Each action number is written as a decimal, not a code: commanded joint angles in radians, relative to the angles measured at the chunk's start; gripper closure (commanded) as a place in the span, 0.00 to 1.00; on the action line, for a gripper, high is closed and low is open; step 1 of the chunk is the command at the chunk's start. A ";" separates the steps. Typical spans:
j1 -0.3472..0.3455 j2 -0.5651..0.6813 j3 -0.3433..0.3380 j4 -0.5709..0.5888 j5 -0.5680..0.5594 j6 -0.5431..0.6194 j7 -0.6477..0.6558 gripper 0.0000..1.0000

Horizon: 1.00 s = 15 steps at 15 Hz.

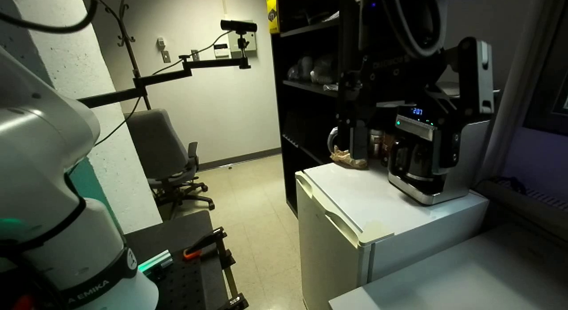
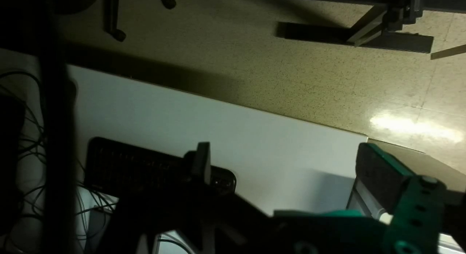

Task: Press a button on the coffee maker

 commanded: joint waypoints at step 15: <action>0.115 0.414 0.117 0.435 -0.040 0.089 -0.099 0.41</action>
